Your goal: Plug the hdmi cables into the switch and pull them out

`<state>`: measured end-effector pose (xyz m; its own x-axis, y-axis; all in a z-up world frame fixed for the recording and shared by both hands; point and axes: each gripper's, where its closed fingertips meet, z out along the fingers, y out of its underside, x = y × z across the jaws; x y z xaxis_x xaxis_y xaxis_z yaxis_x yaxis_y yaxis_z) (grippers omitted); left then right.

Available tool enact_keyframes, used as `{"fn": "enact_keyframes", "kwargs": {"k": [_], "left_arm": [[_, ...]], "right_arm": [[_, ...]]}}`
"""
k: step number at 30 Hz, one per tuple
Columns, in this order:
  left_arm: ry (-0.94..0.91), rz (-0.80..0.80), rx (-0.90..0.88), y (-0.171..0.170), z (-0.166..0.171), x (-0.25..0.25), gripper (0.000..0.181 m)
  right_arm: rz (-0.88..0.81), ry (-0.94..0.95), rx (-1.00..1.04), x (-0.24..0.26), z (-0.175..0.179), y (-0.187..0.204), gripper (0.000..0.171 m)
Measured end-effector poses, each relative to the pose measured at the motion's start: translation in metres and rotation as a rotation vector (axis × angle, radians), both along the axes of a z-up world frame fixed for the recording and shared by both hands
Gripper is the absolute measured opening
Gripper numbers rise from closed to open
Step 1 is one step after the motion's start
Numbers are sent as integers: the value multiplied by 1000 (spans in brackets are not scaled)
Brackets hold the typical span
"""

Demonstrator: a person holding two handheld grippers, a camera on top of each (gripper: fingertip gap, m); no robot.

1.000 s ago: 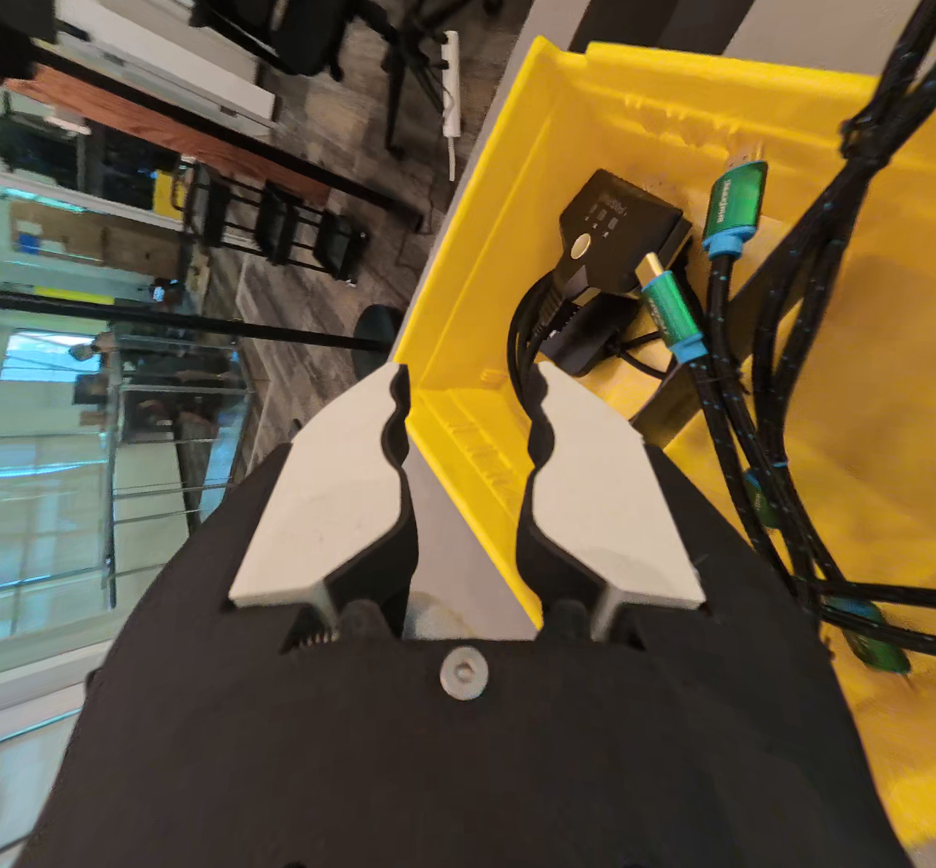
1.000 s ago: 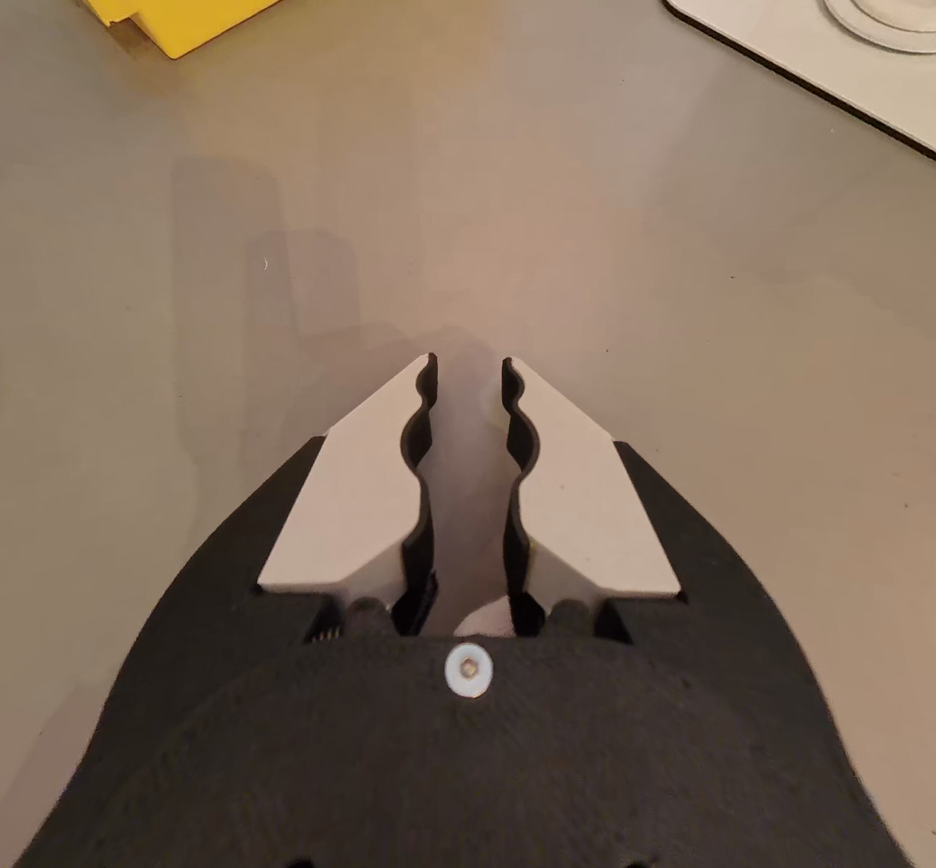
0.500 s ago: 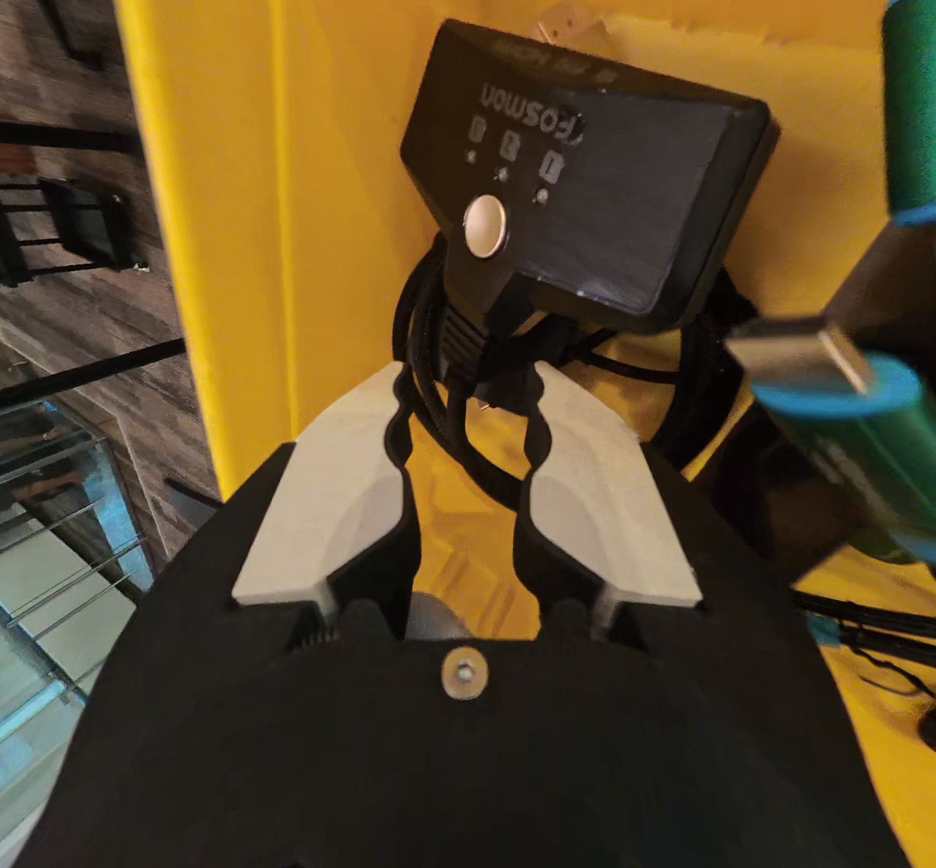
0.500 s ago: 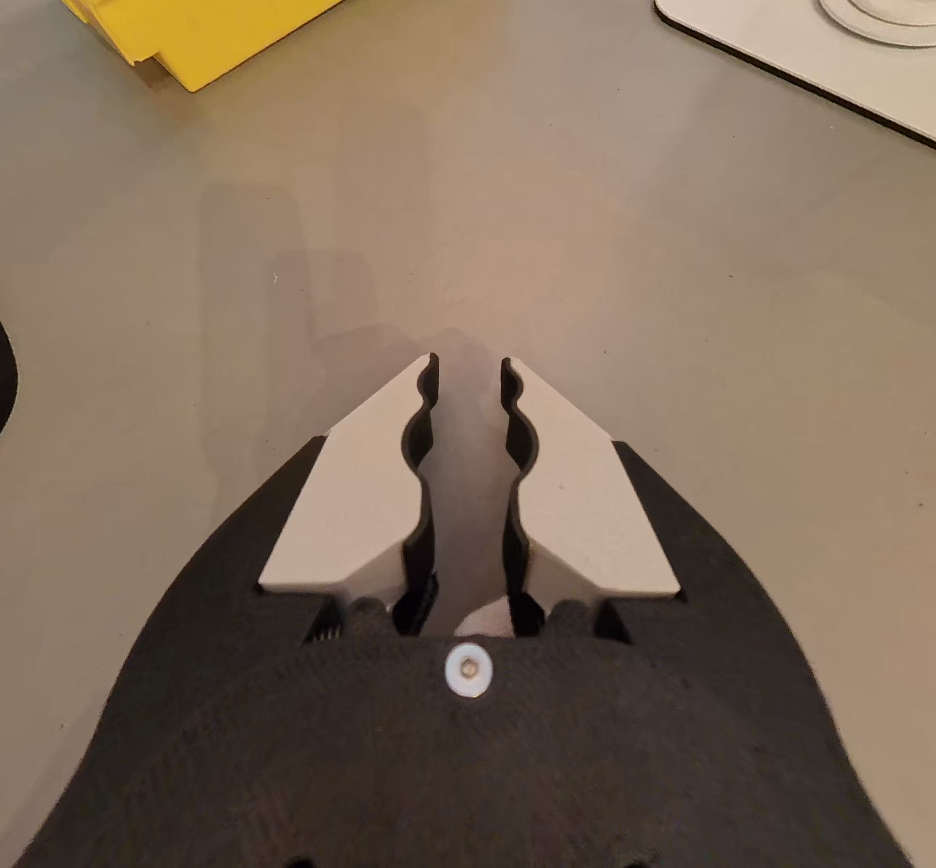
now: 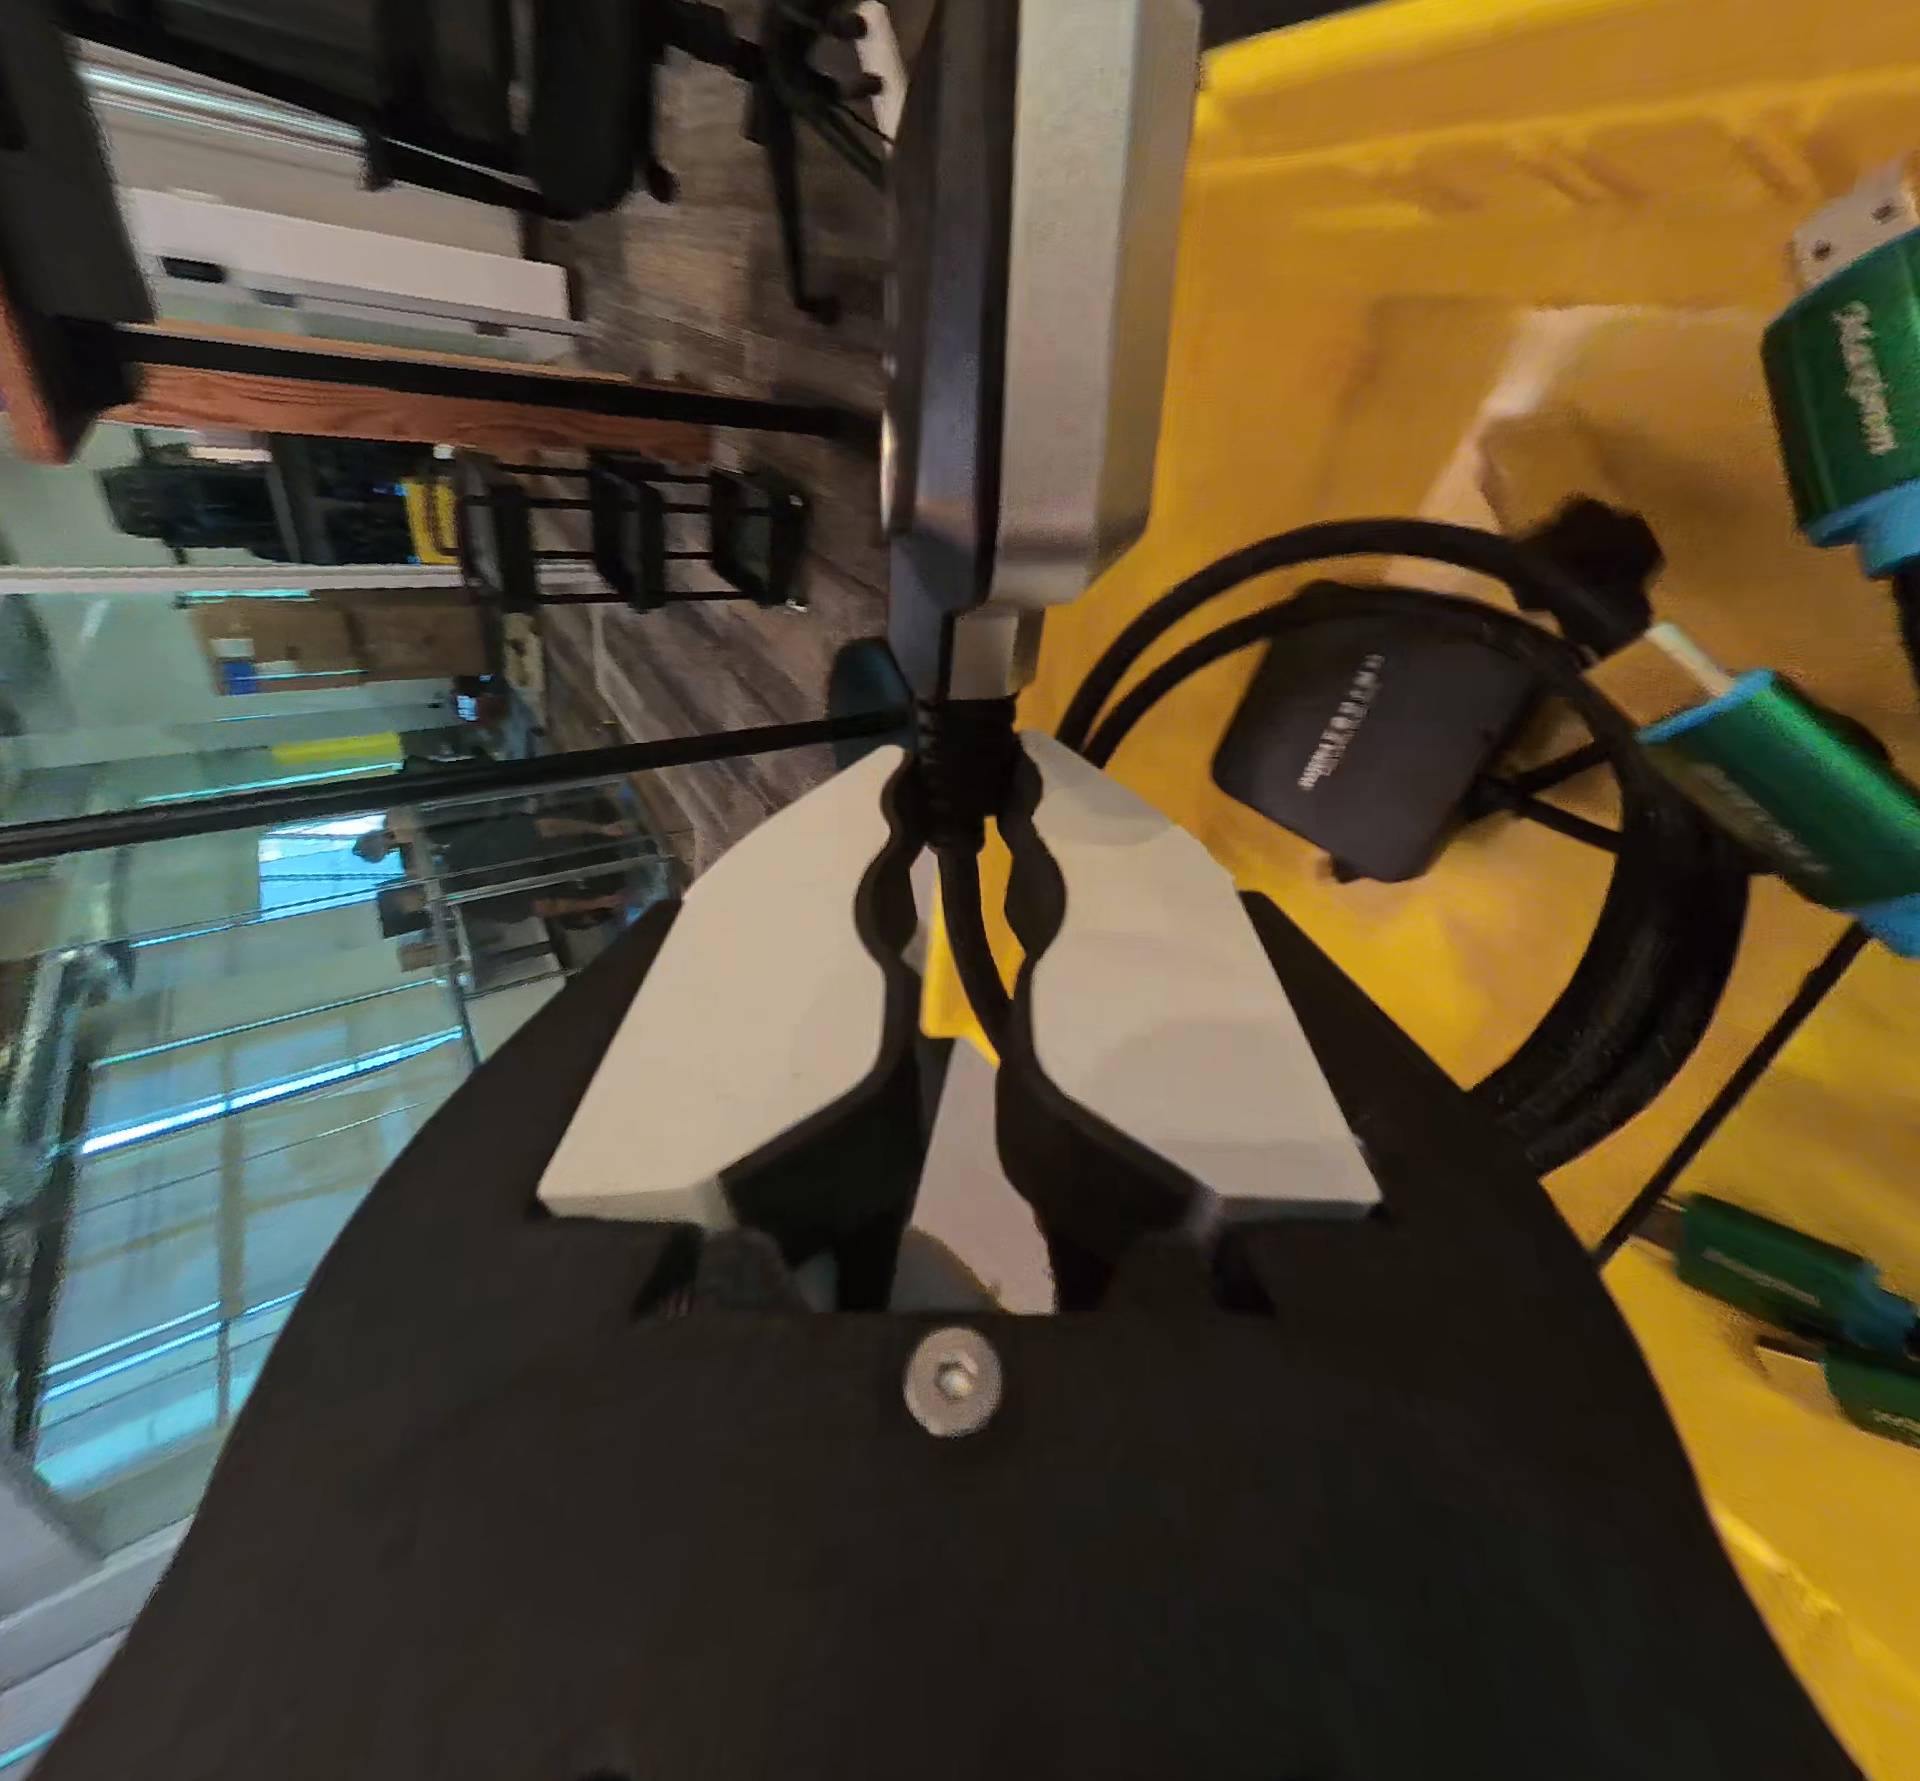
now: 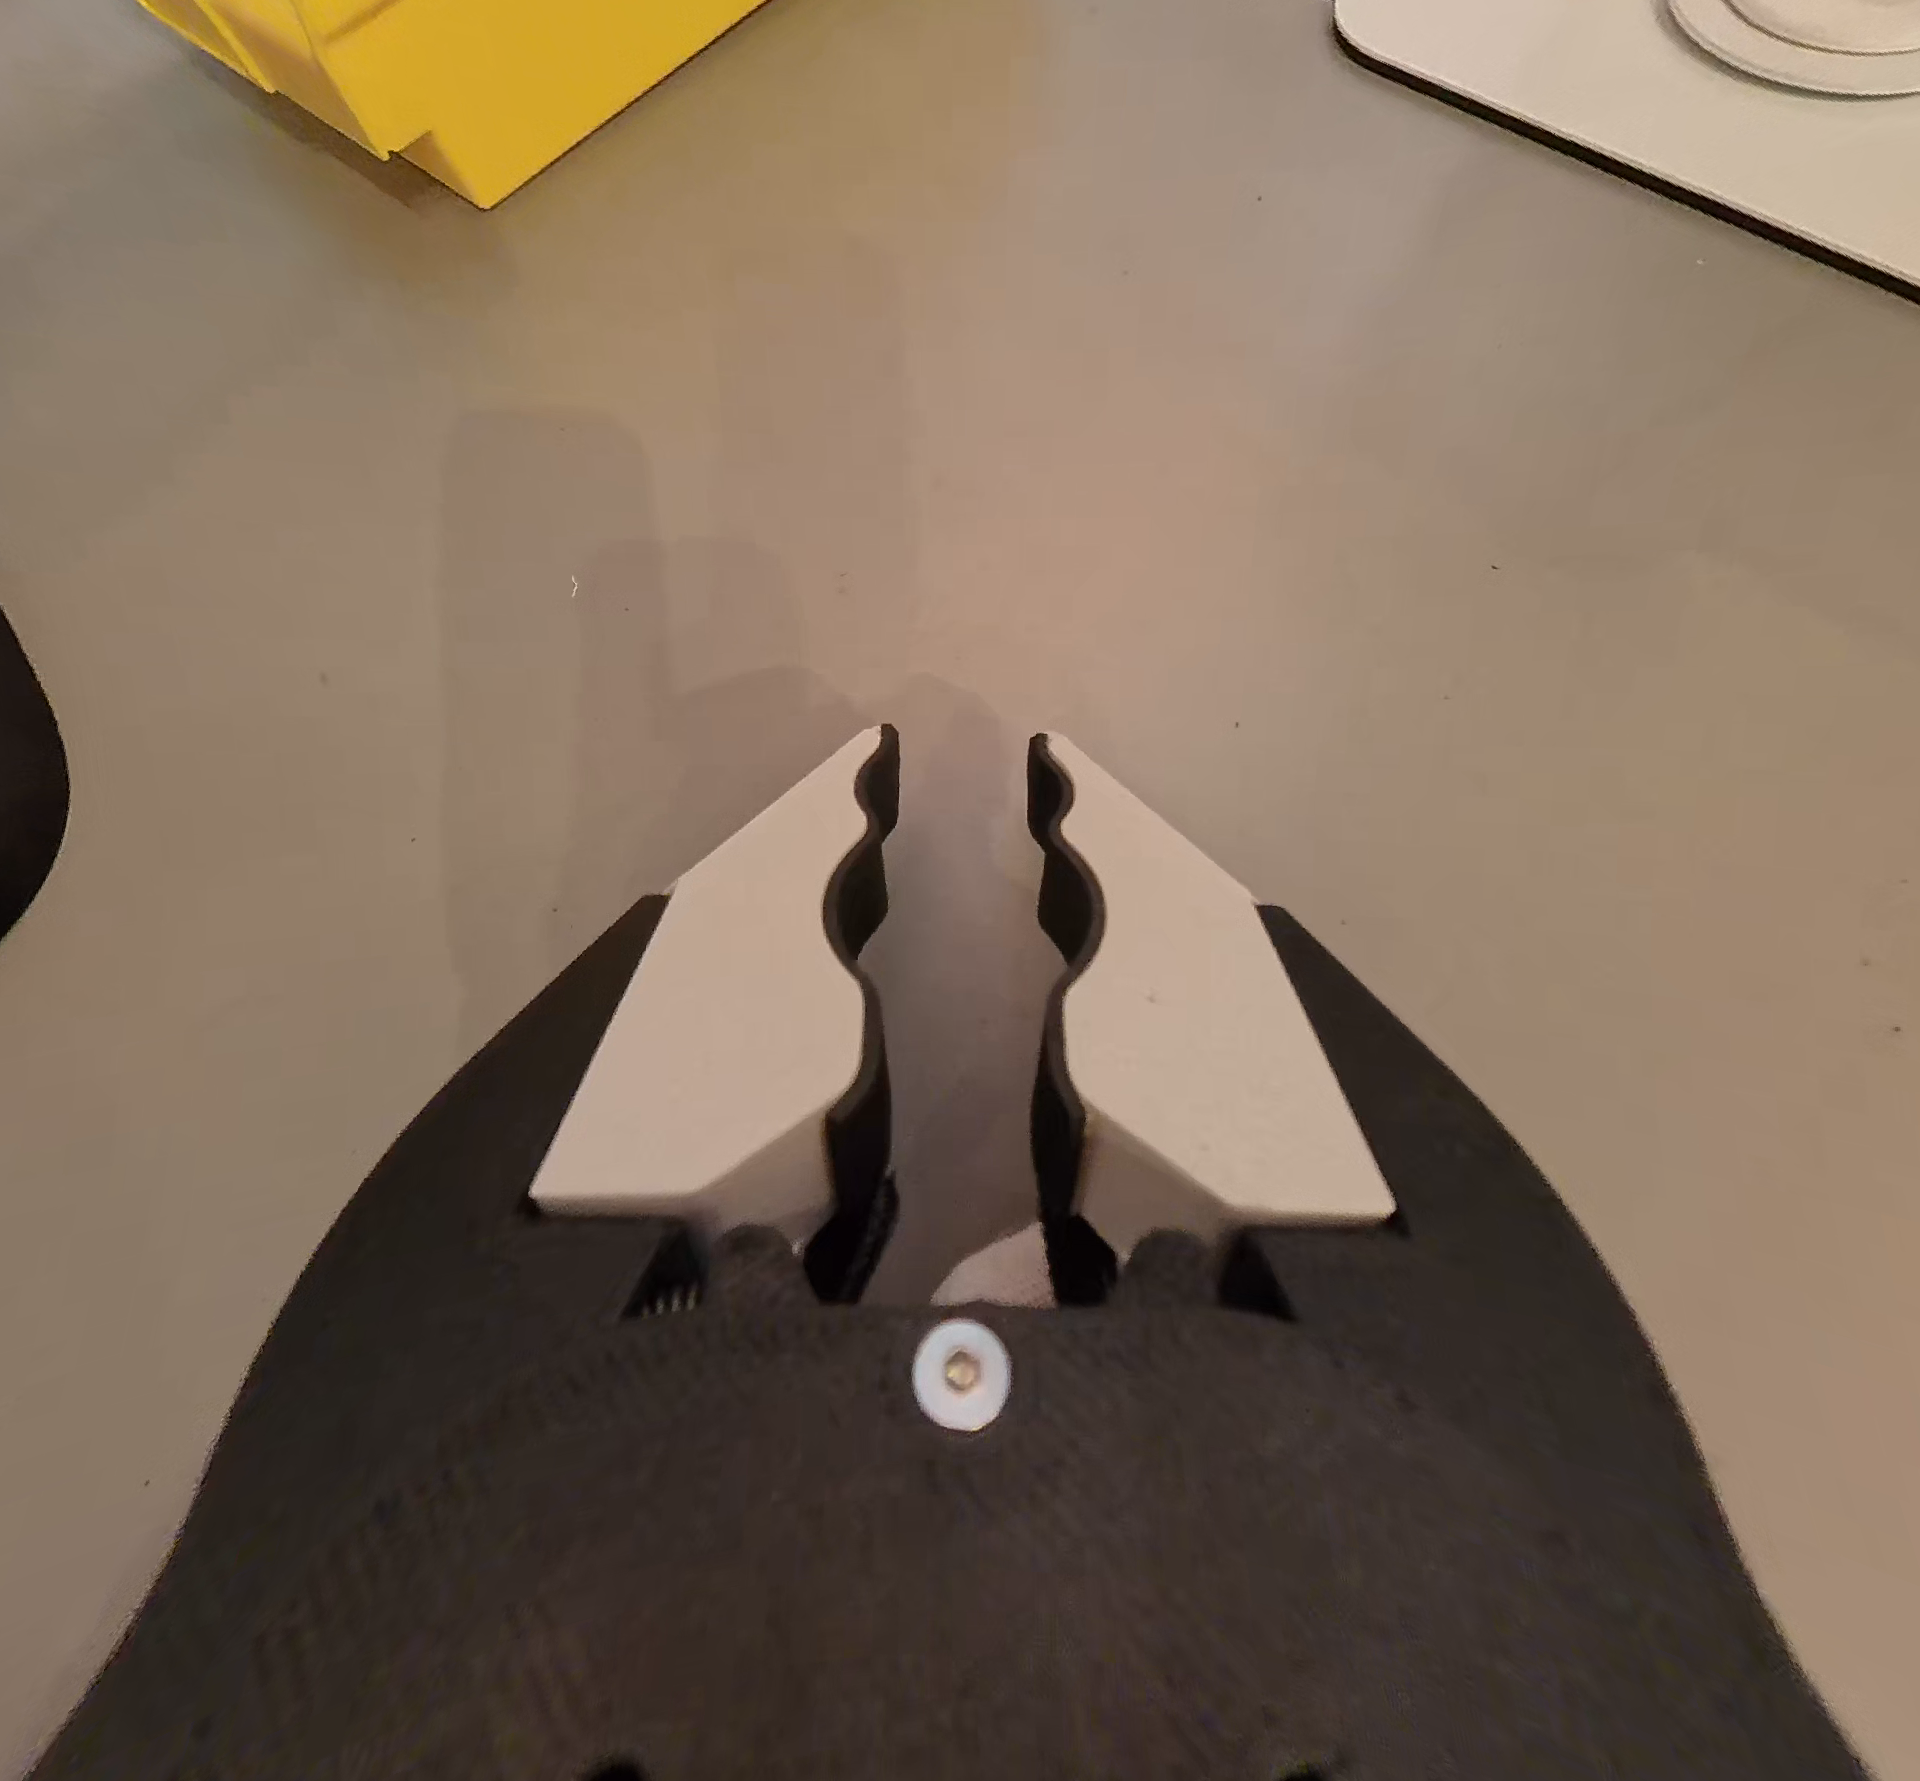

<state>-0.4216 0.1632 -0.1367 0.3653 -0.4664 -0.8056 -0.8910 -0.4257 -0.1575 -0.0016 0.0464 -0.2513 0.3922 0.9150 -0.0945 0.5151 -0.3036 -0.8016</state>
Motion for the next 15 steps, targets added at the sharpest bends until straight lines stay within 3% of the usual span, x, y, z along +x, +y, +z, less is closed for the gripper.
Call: {"fn": "enact_keyframes", "kwargs": {"k": [9, 15], "left_arm": [[73, 6, 312, -15, 136, -1, 13], [56, -71, 467, -30, 223, 41, 13]], "right_arm": [[-6, -1, 7, 0, 0, 1, 25], [-12, 4, 7, 0, 1, 1, 31]]}}
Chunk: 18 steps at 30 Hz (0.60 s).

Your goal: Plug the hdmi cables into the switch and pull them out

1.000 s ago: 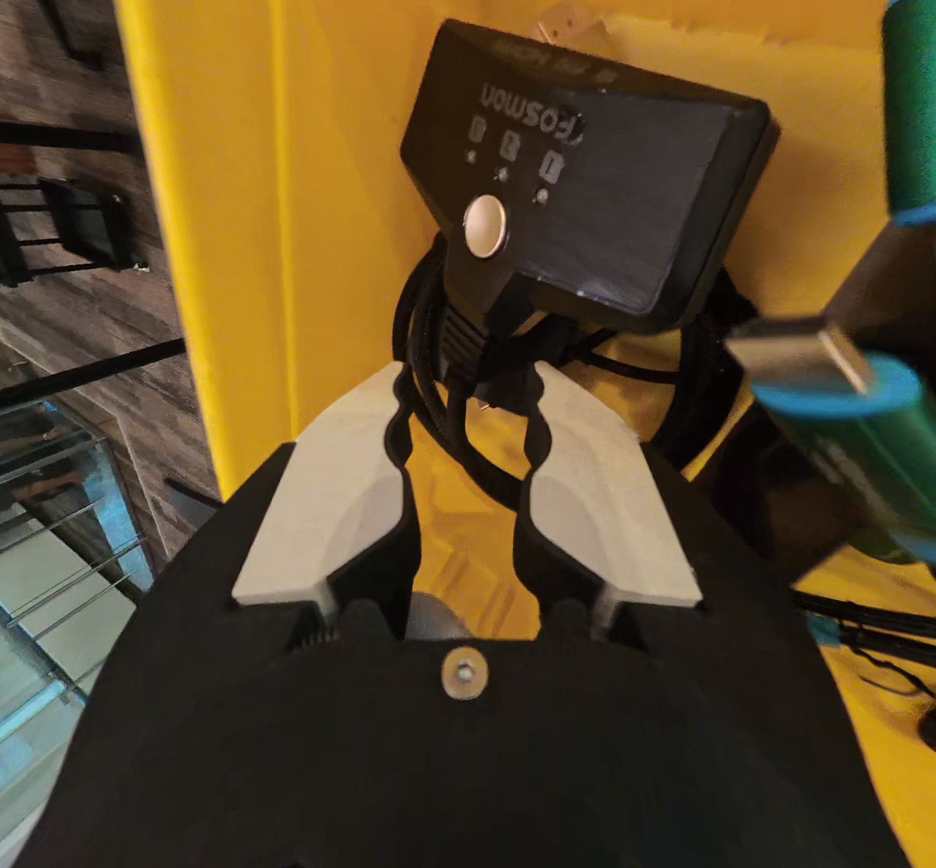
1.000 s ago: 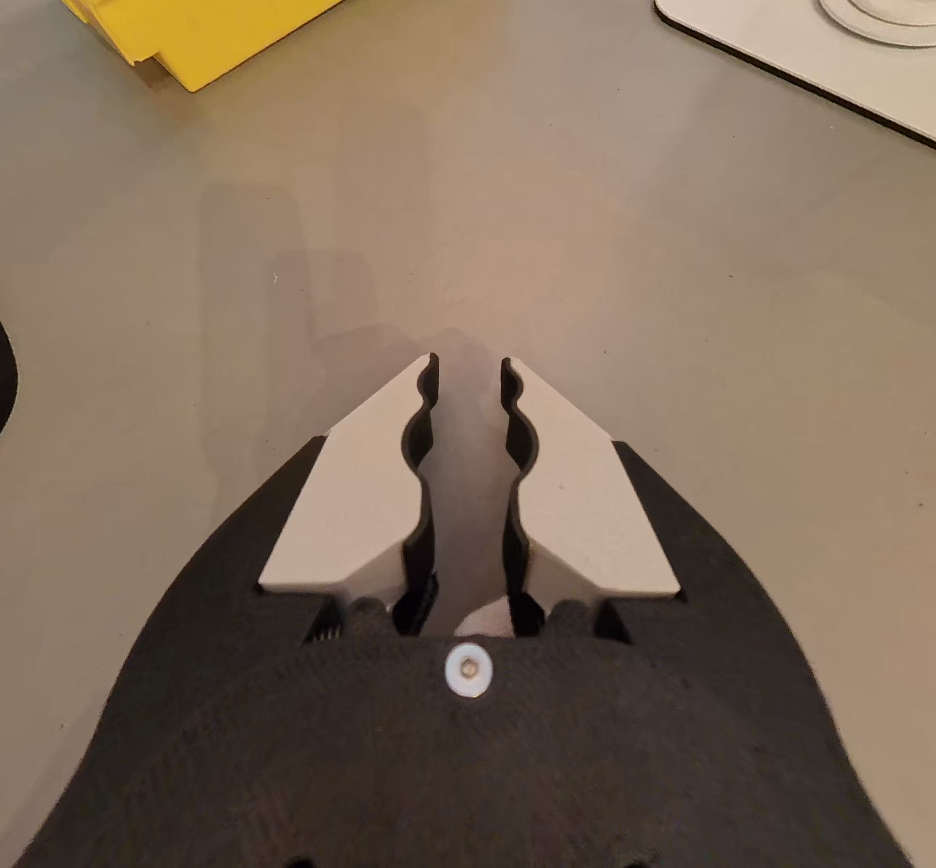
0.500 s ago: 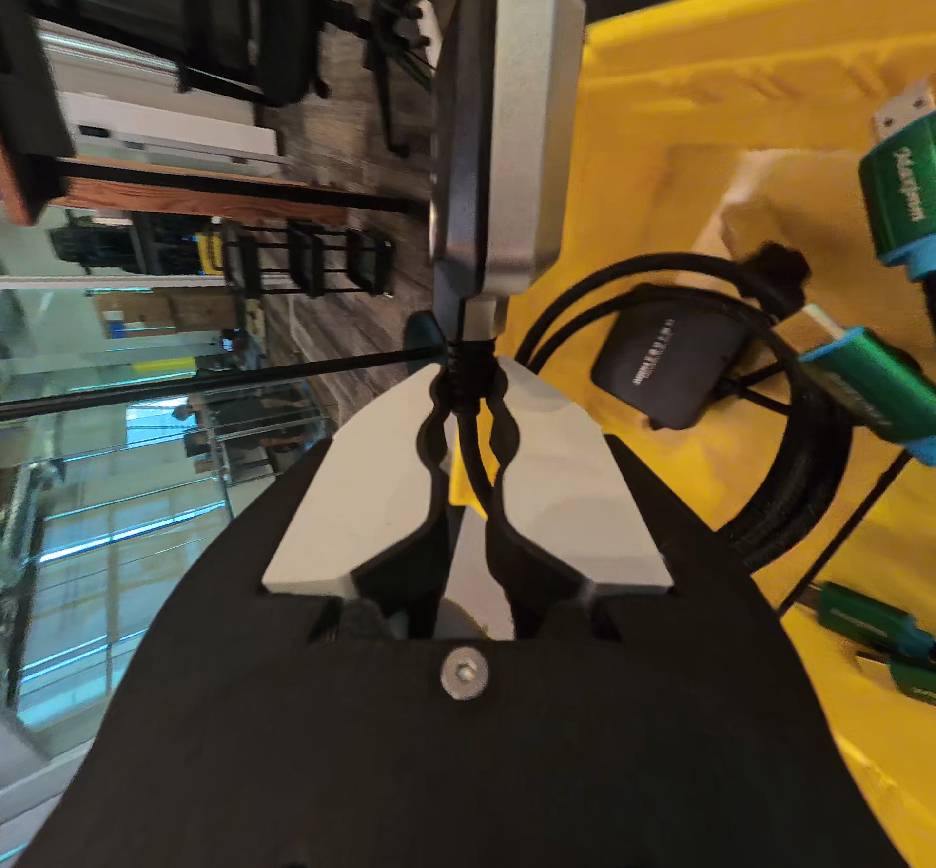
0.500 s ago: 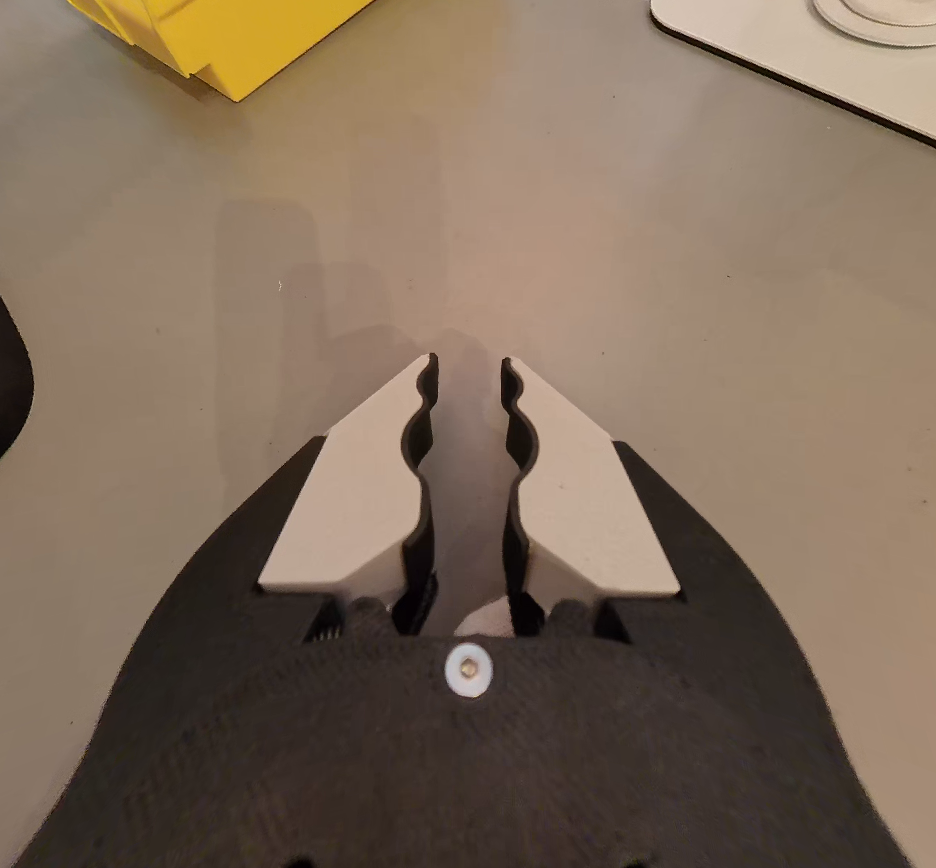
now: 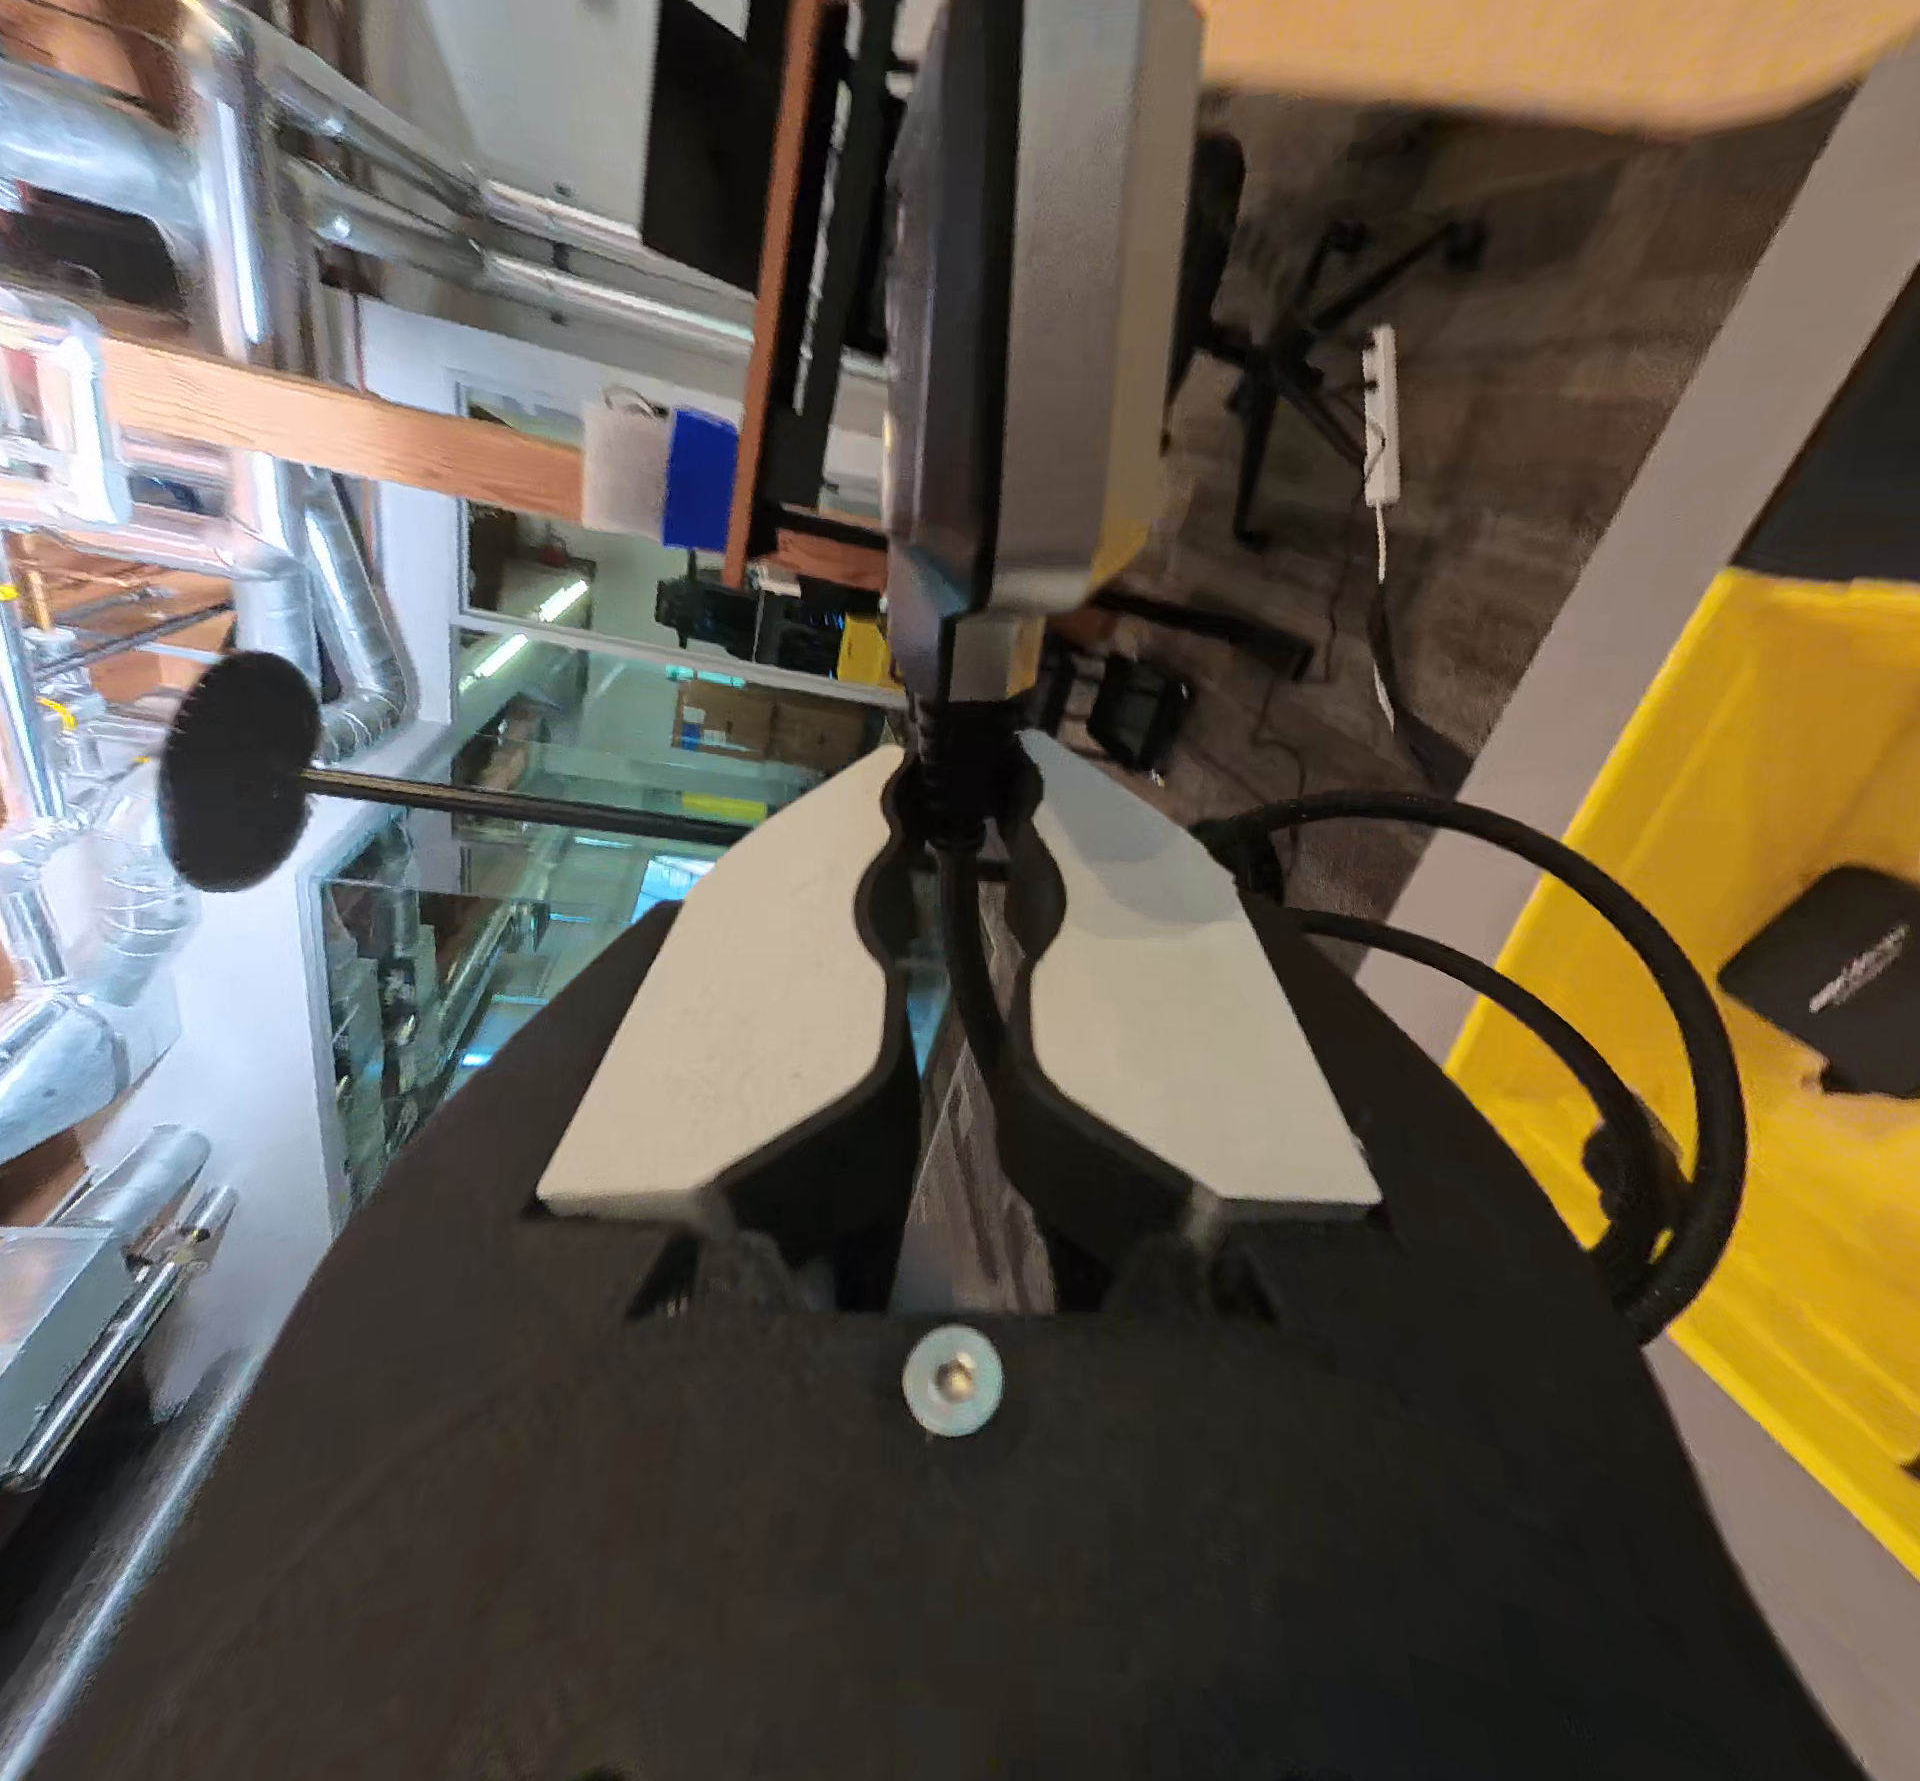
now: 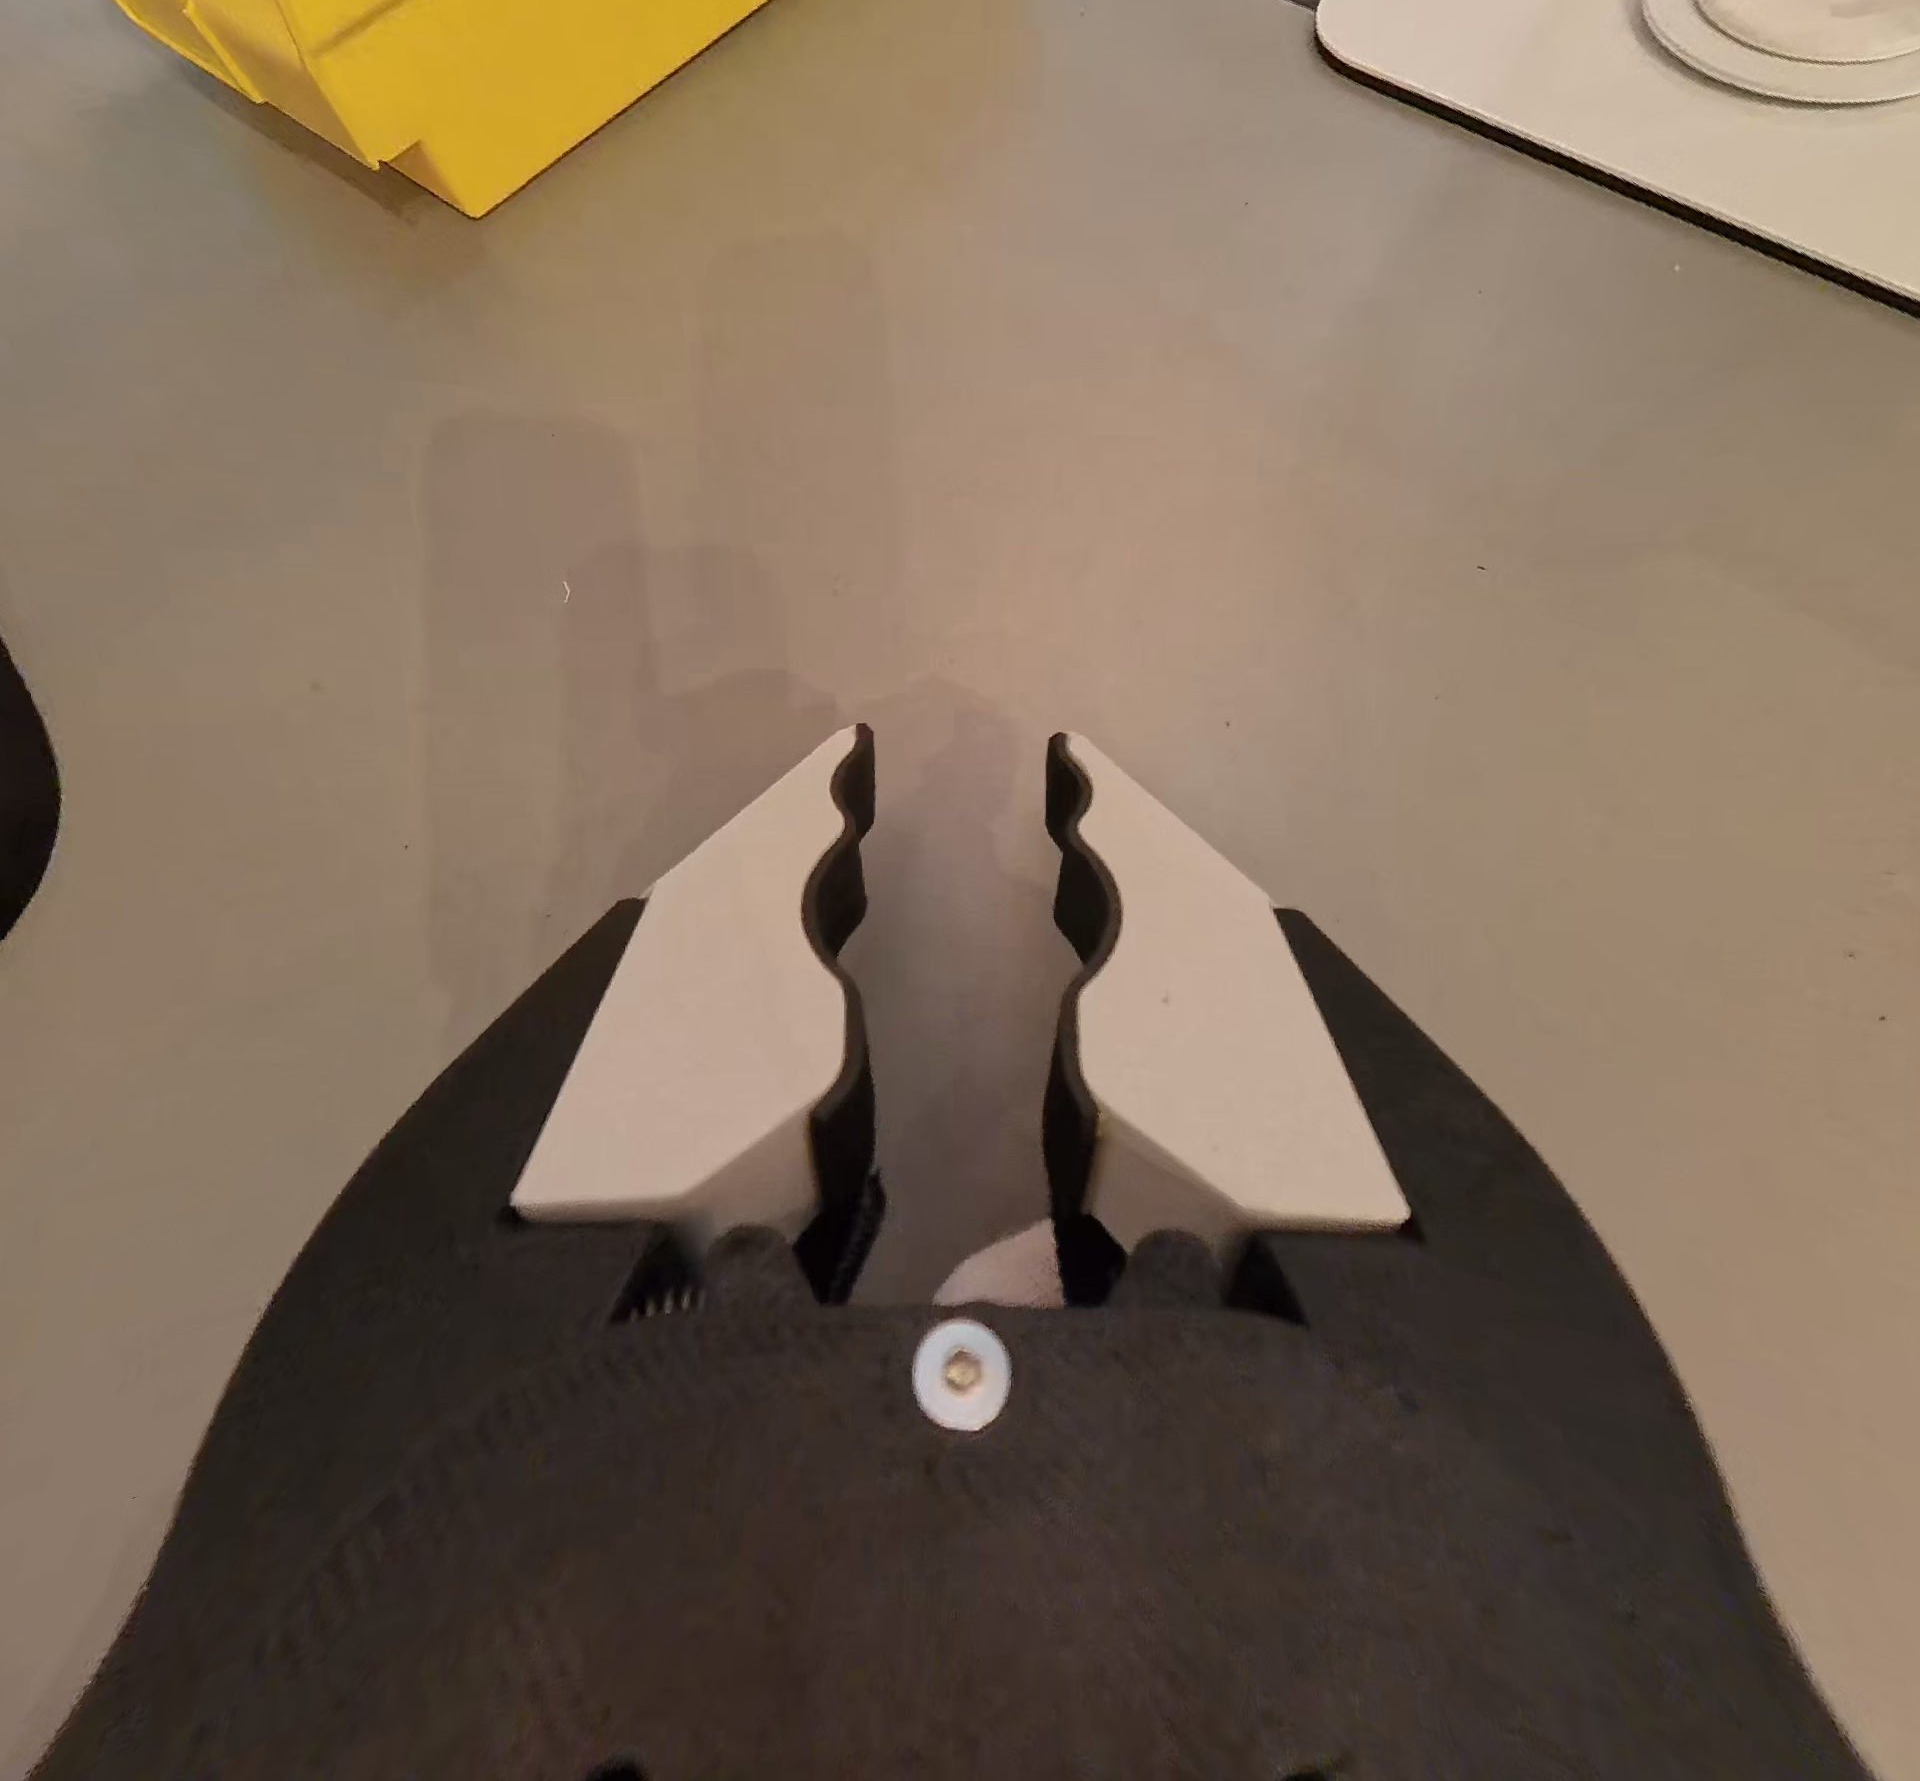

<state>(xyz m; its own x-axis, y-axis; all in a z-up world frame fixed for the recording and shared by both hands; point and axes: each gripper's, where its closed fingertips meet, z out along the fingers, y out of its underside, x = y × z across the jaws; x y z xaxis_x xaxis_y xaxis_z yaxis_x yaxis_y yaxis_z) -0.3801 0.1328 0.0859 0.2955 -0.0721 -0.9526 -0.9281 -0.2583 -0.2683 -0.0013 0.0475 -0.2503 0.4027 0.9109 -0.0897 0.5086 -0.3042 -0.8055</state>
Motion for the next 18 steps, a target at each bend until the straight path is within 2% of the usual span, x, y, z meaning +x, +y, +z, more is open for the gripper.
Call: {"fn": "enact_keyframes", "kwargs": {"k": [4, 8, 10, 13, 15, 18], "left_arm": [[-59, -139, 73, -13, 44, 66, 13], [-185, -370, 60, -30, 55, 155, 14], [-235, -508, 14, -41, 46, 204, 14], [-288, -713, -86, -59, 17, 276, 13], [-316, -826, -164, -69, -8, 318, 13], [-389, -985, -290, -84, -47, 371, 13]], "right_arm": [[-16, 54, -35, 1, 6, 2, 37], [-21, 205, -59, 4, 27, 4, 47], [3, 370, -116, 5, 53, 3, 57], [35, 671, -159, 20, 118, 6, 70], [38, 779, -69, 38, 156, 12, 77], [71, 812, 157, 62, 202, 7, 80]]}}
